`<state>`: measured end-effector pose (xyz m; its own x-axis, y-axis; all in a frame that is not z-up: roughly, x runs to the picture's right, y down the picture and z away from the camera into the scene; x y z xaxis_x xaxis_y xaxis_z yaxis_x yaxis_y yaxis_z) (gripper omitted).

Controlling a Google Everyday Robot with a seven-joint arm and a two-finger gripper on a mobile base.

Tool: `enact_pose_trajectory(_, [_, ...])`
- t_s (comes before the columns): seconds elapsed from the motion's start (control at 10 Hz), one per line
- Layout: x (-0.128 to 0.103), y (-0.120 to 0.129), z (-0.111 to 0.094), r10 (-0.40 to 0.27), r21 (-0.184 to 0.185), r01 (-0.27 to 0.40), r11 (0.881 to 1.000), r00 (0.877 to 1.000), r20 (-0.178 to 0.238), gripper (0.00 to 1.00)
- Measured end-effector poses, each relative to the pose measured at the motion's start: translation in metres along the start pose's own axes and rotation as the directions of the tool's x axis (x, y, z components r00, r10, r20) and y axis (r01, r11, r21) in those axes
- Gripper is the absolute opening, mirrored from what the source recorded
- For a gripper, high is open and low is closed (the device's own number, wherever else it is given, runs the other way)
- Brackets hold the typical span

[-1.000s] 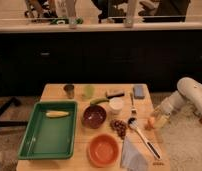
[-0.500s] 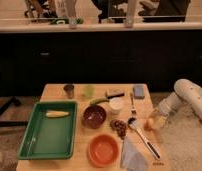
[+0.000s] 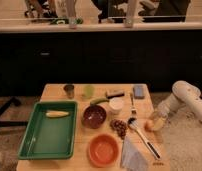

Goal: Place apple in table surface

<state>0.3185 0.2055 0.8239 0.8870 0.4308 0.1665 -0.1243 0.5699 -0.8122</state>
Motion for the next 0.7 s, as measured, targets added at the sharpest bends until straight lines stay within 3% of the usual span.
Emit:
enact_pose_trajectory(0.4, [-0.0009,-0.0022,0.0088,0.004,-0.025,-0.004,1.000,1.000,-0.012,0.04])
enact_pose_trajectory(0.7, [0.0001,-0.0033,0.0092,0.004,-0.021,-0.004,1.000,1.000,-0.015,0.04])
